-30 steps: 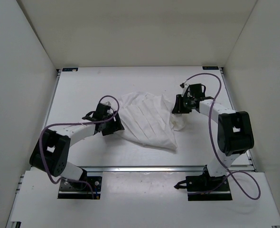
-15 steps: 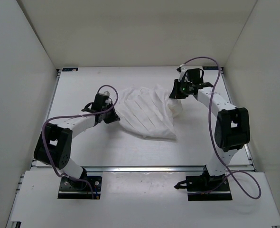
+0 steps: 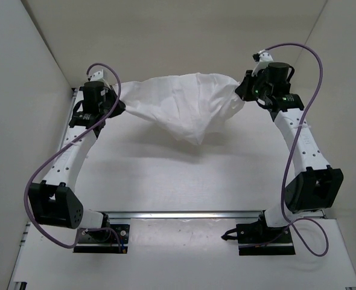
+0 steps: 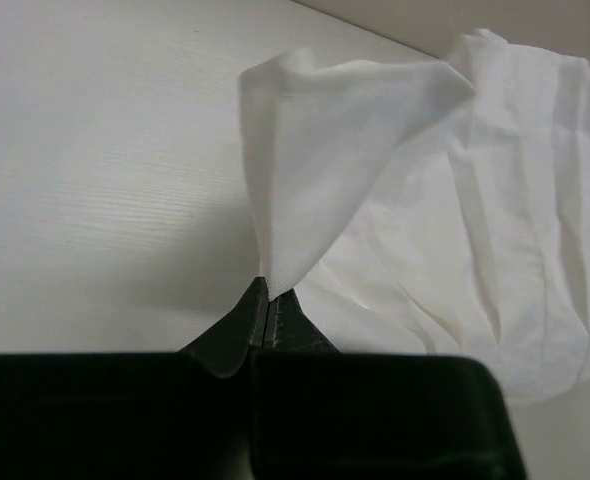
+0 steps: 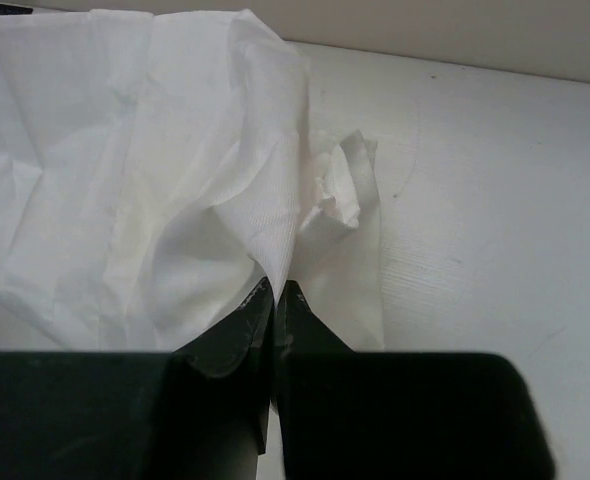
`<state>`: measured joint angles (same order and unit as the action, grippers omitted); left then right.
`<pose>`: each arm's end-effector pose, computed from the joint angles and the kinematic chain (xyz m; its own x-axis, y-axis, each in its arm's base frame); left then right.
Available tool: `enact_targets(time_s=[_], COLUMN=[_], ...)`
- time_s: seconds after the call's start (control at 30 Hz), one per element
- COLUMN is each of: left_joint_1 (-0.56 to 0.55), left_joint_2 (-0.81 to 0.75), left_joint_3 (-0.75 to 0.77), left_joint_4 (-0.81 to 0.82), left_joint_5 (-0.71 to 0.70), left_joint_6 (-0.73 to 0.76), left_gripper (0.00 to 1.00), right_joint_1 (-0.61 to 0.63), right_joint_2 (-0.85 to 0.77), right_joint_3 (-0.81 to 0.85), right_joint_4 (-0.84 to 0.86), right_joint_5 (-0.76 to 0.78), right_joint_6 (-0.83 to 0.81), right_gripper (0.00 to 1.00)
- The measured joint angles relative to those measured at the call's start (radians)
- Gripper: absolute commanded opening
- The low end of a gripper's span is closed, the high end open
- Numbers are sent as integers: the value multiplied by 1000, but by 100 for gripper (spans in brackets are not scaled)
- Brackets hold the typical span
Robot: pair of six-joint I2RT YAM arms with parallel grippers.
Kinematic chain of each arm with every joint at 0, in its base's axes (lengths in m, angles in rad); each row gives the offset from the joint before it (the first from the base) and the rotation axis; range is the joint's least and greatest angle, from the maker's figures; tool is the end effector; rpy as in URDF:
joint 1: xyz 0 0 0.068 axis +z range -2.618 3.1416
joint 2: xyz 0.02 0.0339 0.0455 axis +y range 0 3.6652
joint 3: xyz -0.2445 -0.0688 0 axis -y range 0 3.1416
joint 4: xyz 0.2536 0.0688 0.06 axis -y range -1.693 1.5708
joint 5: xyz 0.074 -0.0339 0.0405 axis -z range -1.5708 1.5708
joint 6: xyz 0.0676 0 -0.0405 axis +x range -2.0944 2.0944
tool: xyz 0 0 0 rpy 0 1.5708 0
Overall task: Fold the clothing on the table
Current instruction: Flatten the skirt out
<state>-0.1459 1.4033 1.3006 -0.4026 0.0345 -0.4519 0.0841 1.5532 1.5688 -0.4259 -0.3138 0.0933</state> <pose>0.3573 -0.0549 0.3197 -0.5073 -0.3666 -0.7799 -0.0516 0.9163 -0.3971 0.3920 0.0540 0.3667 -0.4295 0.0527 -0.9015 -0.3233 0.9231 0.2080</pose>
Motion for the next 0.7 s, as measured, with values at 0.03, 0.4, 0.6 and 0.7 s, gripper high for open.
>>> enact_targets(time_s=[0.03, 0.4, 0.6, 0.7], left_joint_1=[14, 58, 66, 62], left_joint_2=[-6, -2, 15, 31], left_joint_3=[0, -20, -204, -278], left_joint_4=[-16, -78, -56, -64], left_joint_5=[-8, -17, 36, 66], left_joint_6=[5, 23, 9, 6], left_gripper=[0, 0, 12, 58], right_joint_1=[2, -94, -130, -115], right_joint_2=[-16, -92, -61, -48], right_joint_3=[-12, -171, -330, -446], right_joint_4=[-1, -39, -19, -4], right_joint_5=[3, 18, -24, -33], right_joint_6=[0, 7, 8, 18], right_gripper=[0, 0, 4, 56])
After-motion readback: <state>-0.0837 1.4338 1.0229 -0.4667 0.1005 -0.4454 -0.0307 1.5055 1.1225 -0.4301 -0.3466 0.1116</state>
